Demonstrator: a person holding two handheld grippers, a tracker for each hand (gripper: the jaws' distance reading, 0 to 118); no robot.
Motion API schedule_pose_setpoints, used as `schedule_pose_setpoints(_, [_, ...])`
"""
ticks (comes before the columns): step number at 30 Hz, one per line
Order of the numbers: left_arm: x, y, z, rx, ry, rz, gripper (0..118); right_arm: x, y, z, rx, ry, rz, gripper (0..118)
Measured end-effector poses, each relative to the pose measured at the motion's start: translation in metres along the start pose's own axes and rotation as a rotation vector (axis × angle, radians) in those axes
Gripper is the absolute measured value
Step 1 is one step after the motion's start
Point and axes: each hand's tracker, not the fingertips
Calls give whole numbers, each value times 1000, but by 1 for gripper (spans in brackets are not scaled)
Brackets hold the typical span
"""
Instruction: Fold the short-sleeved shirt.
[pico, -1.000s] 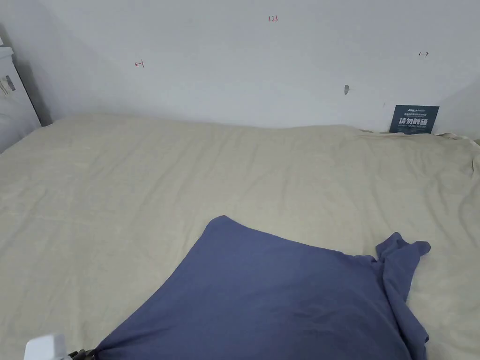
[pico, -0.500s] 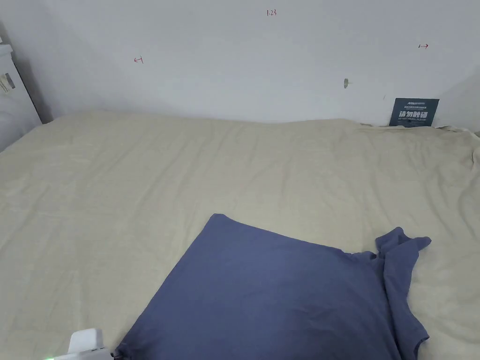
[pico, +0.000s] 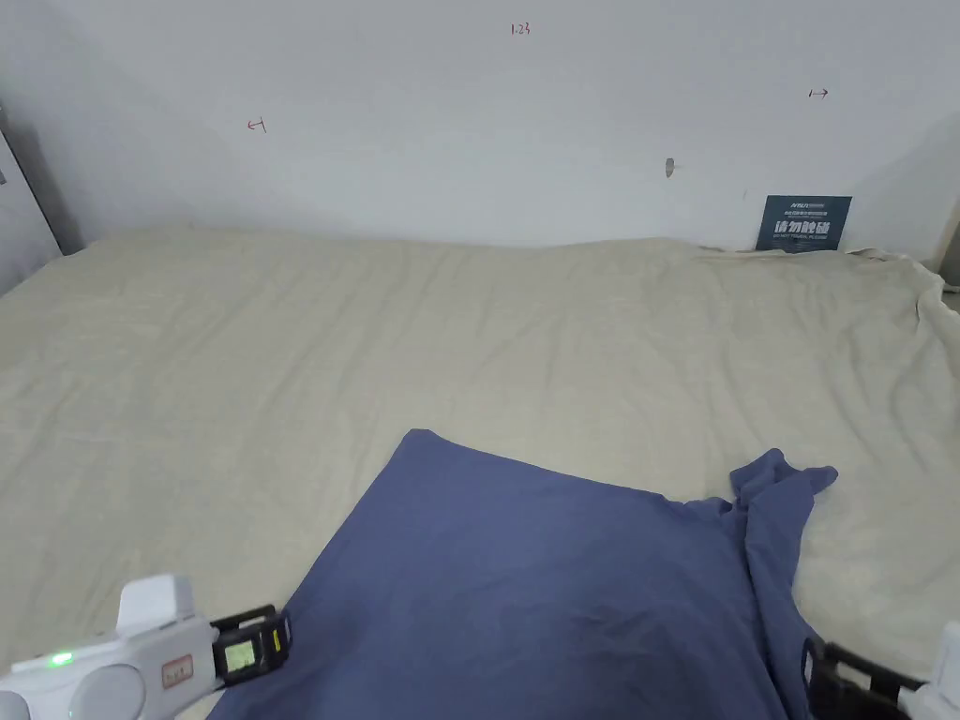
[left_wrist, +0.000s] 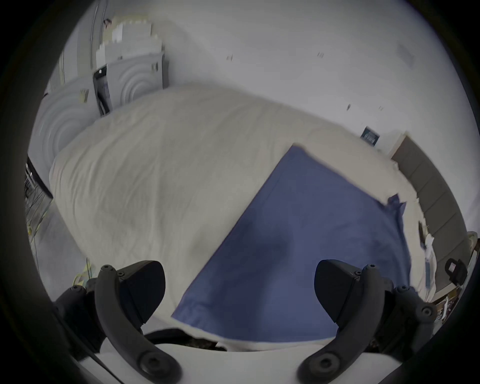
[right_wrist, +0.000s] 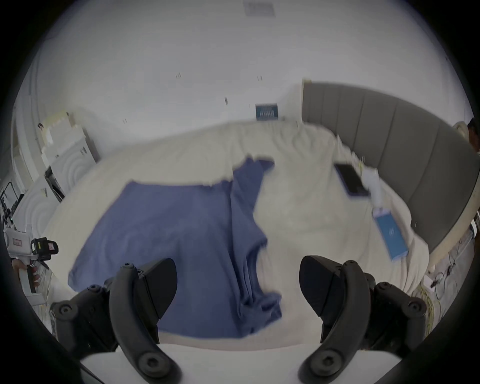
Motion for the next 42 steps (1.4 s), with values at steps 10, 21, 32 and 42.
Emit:
schedule_pose_setpoints(10, [58,58,22,350,-90,-134,83,-19,50,14,247,-81,79,75])
schedule_pose_setpoints(21, [121,114,-94,179,-169,-245,0,-5,63,-35,243,-112,57,0])
schedule_pose_setpoints(32, [168,180,-267,-128,-95,-338,71,17,71,-99,169,-155,46,0])
schedule_pose_setpoints(42, [166,177,-367,-270,-7,-375,92,30,58,-144,85,-191,38,0])
